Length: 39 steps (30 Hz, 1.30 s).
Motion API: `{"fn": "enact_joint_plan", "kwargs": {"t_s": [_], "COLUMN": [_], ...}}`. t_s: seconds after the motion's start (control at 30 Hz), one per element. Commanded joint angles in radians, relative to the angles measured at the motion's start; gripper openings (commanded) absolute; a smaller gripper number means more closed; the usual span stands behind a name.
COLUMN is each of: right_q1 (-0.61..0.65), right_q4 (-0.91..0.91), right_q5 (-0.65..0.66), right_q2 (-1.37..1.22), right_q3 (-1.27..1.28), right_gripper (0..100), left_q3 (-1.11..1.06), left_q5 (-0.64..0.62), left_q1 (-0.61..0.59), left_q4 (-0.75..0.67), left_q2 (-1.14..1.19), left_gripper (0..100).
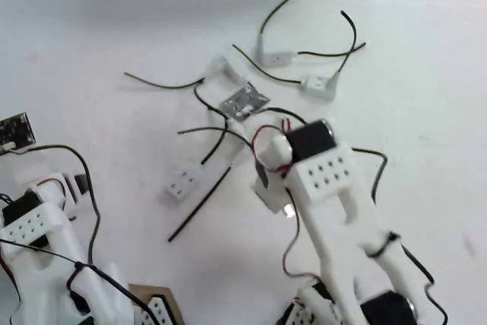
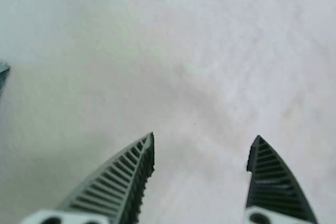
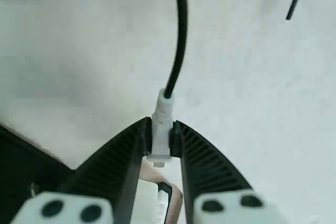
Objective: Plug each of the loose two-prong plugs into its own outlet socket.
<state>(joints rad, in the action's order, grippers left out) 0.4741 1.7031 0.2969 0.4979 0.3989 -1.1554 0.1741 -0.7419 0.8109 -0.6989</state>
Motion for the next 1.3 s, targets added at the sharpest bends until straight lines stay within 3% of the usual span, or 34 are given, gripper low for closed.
{"fn": "enact_joint_plan", "kwargs": {"t_s": [0.0, 0.2, 0.37, 0.57, 1.03, 1.27], "right_q1": [0.062, 0.177, 0.300, 0.389, 0.463, 0.461], "right_q4": [-0.042, -0.260, -0.611, -1.009, -1.725, -1.833], "right_q5": [-0.107, -0.296, -0.377, -0.391, -0.351, -0.313], "right_q2": [0.108, 0.113, 0.122, 0.171, 0.269, 0.174], "right_q3": [-0.003, 0.064, 0.282, 0.540, 0.934, 0.961], "right_gripper": [1.7, 1.8, 1.8, 1.8, 1.7, 1.7], "left_q3": [0.003, 0.003, 0.003, 0.003, 0.003, 0.003], "left_q5": [0.000, 0.000, 0.000, 0.000, 0.000, 0.000], "left_q1": [0.013, 0.013, 0.013, 0.013, 0.013, 0.013], "left_q4": [-0.018, -0.018, -0.018, -0.018, -0.020, -0.020], "left_q2": [-0.021, -0.021, -0.021, -0.021, -0.021, -0.021], "left_gripper": [28, 28, 28, 28, 28, 28]}}
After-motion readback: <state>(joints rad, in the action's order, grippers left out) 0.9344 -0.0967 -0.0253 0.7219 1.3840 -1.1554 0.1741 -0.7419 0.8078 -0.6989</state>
